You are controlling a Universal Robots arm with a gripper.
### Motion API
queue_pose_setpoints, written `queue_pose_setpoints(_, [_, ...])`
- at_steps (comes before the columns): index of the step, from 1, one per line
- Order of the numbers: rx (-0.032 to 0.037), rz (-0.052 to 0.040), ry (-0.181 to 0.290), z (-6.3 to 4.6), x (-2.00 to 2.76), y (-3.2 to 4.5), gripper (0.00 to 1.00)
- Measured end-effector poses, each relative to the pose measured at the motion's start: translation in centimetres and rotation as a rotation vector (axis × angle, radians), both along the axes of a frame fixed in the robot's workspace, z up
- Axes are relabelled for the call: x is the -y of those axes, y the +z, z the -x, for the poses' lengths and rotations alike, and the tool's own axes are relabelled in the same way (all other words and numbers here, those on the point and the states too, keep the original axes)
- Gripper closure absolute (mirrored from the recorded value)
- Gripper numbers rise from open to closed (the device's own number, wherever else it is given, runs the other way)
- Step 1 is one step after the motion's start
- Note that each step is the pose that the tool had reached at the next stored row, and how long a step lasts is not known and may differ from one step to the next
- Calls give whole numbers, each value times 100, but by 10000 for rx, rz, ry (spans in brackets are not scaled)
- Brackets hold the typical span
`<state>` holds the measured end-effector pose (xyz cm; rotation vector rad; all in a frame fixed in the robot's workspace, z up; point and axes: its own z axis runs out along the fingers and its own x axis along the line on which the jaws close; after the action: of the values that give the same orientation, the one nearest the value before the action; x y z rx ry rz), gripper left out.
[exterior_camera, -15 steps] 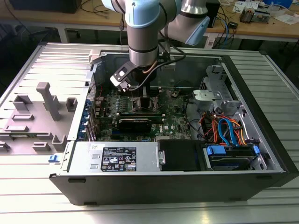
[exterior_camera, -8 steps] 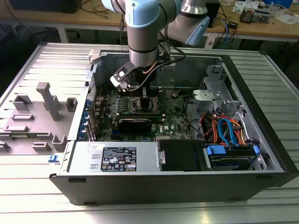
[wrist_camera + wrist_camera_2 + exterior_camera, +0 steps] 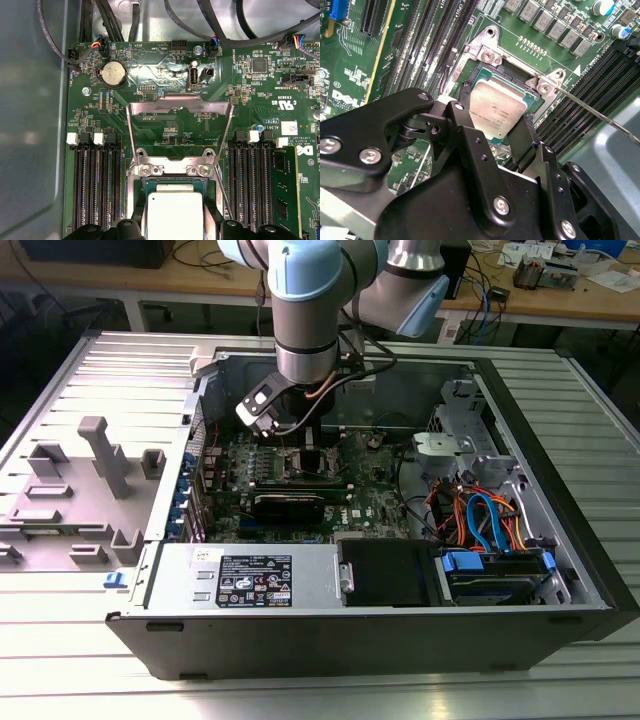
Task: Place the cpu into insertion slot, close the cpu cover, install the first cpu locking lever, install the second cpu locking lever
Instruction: 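Place the cpu into insertion slot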
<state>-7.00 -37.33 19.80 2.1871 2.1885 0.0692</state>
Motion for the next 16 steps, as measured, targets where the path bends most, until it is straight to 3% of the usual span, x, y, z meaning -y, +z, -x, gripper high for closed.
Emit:
queue_pose_setpoints(5, [1, -4, -1, 0, -1, -2, 45])
queue_pose_setpoints(6, [2, 7, 0, -1, -1, -2, 38])
queue_pose_setpoints(16, [-1, 33, -1, -1, 0, 29, 38])
